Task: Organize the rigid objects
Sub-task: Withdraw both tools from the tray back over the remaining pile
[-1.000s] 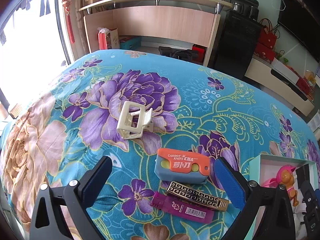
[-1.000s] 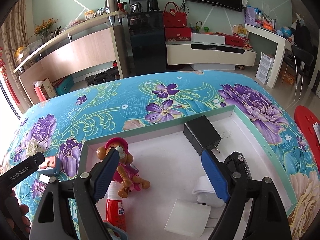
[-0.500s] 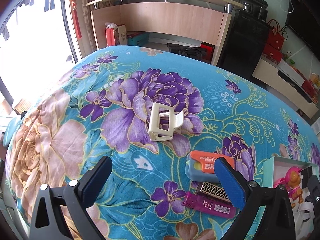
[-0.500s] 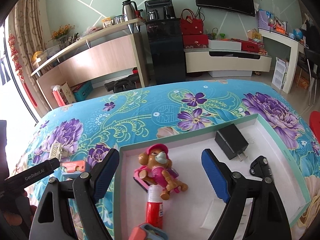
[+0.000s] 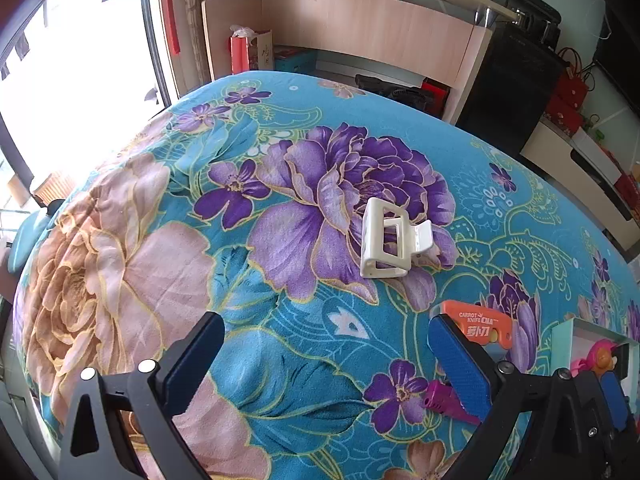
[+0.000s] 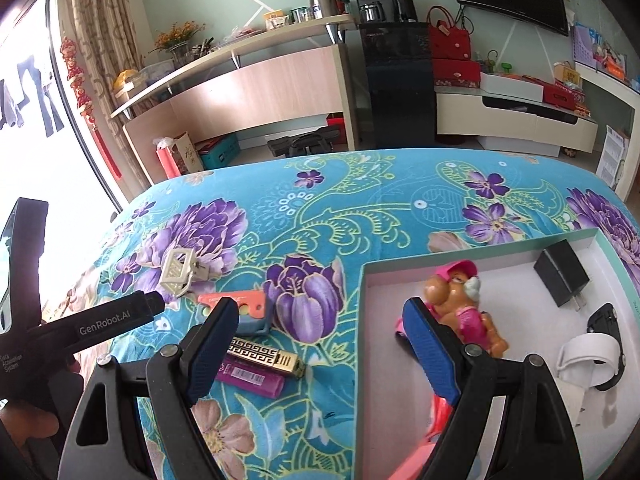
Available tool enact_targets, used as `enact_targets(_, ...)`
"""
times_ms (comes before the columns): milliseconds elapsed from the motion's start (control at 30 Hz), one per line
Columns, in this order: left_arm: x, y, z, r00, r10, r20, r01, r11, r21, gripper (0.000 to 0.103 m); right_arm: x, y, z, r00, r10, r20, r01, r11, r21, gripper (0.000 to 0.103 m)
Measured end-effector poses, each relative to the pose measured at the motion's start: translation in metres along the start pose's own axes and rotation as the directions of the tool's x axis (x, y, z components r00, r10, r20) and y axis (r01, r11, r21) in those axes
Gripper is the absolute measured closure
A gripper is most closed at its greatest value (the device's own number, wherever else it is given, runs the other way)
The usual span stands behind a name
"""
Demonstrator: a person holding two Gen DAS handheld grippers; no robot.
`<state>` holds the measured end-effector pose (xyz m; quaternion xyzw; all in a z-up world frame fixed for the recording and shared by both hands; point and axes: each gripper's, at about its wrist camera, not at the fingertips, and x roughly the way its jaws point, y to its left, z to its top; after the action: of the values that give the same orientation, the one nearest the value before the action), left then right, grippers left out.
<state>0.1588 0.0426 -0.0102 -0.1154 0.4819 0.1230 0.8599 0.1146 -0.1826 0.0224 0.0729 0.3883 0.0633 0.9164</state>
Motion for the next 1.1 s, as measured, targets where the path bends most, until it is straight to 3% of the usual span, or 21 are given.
enact_targets(300,0.013,-0.001,-0.019,0.994,-0.071,-0.081,0.074,0.997,0.029,0.000,0.005,-0.005,0.000,1.000,-0.023,-0.014,0.023,0.999,0.032,0.018)
enact_targets(667,0.010,-0.020,-0.038,0.988,-0.097,-0.117,0.111,0.986,0.123,0.000,0.003,-0.014,0.001,0.999,-0.046,-0.017,0.047,0.997,0.069,0.018)
enact_targets(967,0.002,-0.059,-0.050,0.977,-0.167,-0.131,0.198,0.942,0.271,0.000,-0.001,-0.026,0.003,0.998,-0.063,-0.013,0.064,0.993,0.103,0.018)
enact_targets(1100,0.005,-0.076,-0.057,0.977,-0.162,-0.141,0.201,0.921,0.333,0.000,-0.003,-0.026,0.003,0.998,-0.059,-0.007,0.060,0.993,0.104,0.018)
